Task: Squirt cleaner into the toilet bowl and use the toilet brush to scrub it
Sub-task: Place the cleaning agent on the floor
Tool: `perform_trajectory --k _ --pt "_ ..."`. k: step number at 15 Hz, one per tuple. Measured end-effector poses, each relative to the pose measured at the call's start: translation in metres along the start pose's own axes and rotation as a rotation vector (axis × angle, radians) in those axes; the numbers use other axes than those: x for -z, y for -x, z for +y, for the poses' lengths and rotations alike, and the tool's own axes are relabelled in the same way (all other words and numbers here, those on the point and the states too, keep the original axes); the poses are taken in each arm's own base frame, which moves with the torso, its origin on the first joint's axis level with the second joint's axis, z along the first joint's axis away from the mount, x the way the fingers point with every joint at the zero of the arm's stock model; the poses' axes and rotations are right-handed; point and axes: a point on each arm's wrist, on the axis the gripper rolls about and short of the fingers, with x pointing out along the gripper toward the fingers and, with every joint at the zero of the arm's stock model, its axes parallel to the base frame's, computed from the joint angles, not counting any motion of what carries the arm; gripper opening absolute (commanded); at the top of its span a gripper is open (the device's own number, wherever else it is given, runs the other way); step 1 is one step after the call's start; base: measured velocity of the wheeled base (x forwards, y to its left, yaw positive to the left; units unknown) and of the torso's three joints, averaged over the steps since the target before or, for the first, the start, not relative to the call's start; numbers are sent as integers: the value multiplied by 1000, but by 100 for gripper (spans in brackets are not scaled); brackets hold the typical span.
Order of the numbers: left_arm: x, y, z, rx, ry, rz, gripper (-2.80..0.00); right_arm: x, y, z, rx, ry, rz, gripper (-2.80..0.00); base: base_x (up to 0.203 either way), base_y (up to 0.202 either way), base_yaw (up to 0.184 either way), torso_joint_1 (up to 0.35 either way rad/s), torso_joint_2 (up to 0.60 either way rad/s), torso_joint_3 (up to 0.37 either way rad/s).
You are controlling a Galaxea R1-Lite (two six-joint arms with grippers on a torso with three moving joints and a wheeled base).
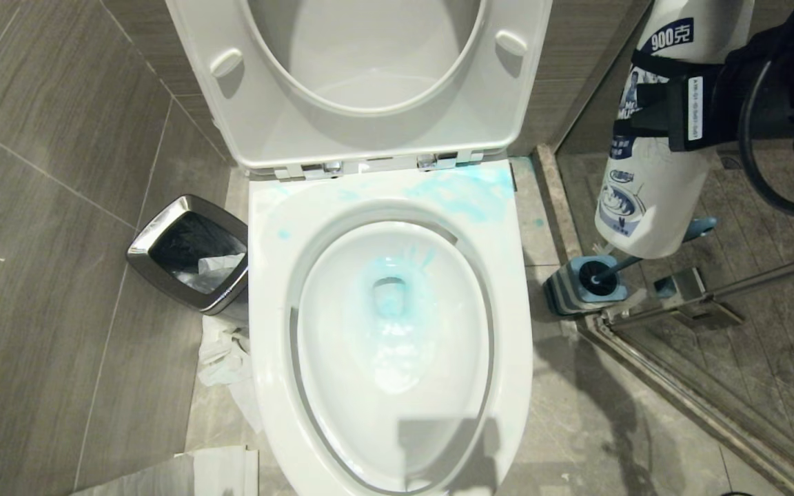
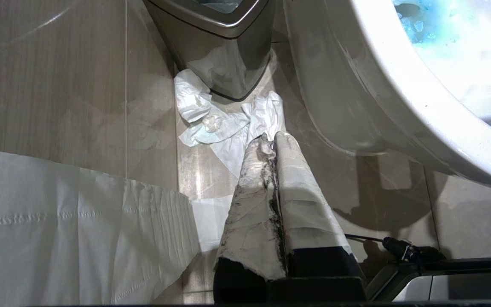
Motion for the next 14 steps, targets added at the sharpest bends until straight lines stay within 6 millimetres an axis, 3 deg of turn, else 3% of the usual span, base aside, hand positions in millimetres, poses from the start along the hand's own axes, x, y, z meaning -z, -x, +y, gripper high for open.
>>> perform_trajectory --k 8,14 --pt "0 0 0 0 1 0 -280 21 -84 -3 189 -37 39 -280 0 0 0 0 0 0" --pt "0 0 0 0 1 0 -280 46 -165 16 -48 20 -158 -280 0 0 0 0 0 0"
